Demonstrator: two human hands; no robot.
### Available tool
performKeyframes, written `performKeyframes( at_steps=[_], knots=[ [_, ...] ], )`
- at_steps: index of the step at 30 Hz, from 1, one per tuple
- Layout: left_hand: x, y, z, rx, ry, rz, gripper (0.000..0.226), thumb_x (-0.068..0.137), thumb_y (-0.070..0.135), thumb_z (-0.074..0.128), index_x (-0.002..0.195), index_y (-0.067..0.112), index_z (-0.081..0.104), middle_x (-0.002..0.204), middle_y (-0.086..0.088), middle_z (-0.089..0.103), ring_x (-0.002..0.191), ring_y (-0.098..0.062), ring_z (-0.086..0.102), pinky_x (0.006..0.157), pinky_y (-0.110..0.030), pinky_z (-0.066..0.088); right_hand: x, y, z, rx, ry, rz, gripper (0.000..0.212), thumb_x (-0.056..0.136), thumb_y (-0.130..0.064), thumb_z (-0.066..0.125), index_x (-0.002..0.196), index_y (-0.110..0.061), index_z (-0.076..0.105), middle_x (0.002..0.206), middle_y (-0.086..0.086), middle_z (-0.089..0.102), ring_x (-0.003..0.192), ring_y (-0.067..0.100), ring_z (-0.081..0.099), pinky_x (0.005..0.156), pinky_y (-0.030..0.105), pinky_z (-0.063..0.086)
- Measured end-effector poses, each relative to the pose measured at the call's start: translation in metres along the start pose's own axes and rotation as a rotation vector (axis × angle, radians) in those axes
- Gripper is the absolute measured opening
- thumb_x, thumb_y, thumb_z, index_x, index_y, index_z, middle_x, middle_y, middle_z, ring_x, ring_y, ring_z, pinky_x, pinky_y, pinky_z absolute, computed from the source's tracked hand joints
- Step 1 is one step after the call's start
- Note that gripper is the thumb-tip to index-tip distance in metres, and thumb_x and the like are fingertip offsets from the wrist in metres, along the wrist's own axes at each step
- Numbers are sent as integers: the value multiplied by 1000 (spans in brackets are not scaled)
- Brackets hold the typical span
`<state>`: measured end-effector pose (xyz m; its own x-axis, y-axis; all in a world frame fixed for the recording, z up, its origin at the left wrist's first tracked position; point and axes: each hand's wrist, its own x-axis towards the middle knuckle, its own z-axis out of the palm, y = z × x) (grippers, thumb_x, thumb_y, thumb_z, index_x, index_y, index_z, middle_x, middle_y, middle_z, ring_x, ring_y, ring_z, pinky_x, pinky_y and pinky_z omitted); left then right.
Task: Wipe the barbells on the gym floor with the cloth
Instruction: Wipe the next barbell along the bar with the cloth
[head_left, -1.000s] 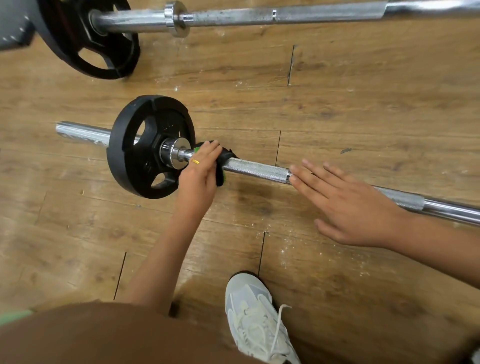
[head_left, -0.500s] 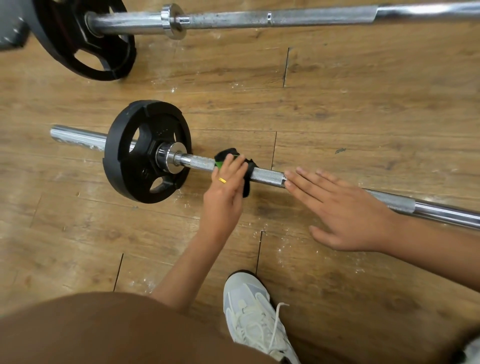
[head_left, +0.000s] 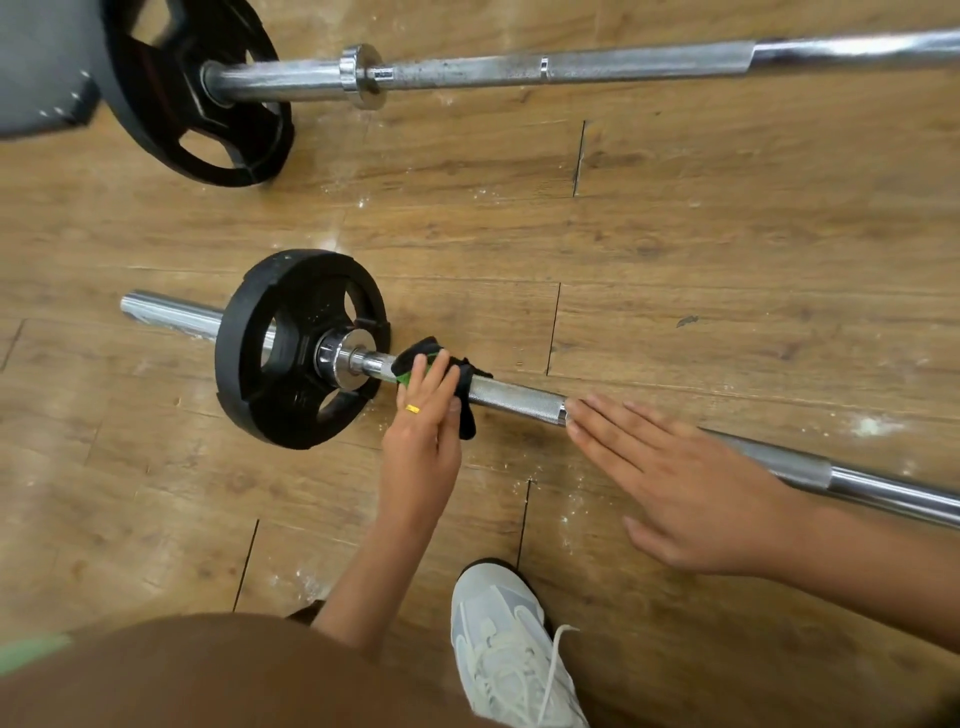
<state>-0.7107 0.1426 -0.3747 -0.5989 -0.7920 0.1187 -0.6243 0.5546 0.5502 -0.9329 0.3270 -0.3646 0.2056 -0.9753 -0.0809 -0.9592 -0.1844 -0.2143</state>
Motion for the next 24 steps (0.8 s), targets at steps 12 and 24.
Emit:
performKeyframes(
  at_steps=[12,24],
  knots=[
    [-1,-6,-10,201,-73,5,58,107,36,39,158,11,26,165,5,14,155,-6,3,125,-30,10,-1,23,1,203,-50,-64,79,99,-53,33,161,-22,-4,168,-3,-7,154,10,-1,122,40,23],
    [-16,-5,-6,266,-104,380,42,100,3,52,142,0,52,151,-14,48,147,-23,34,123,-44,25,-7,8,-2,195,-176,-119,92,96,-55,37,155,-21,-26,161,-4,-34,148,12,-31,122,41,-5]
  ],
)
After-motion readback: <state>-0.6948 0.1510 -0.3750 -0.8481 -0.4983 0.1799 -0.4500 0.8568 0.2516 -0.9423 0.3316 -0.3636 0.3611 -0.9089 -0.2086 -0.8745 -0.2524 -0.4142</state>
